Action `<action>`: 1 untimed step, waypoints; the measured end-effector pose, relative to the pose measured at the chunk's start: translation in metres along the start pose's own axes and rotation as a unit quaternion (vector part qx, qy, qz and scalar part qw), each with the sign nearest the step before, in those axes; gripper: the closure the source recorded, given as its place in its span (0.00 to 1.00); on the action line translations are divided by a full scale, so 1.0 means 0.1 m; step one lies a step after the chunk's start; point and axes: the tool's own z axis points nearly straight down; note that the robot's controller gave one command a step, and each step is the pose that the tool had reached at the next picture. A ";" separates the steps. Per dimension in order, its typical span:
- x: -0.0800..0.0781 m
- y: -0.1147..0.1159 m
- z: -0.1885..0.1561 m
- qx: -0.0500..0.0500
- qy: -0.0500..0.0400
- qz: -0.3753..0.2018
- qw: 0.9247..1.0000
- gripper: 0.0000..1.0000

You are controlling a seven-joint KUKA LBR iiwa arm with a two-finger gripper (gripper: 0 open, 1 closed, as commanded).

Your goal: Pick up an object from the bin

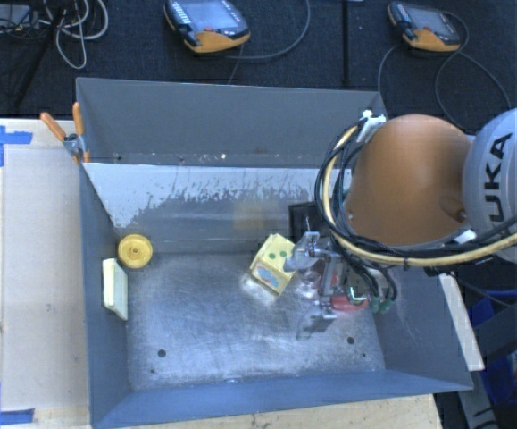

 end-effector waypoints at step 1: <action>-0.01 0.00 -0.03 0.000 -0.004 0.002 1.000 1.00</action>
Offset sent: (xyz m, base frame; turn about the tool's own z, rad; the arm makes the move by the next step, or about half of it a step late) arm 0.0000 0.0000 0.0000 0.0000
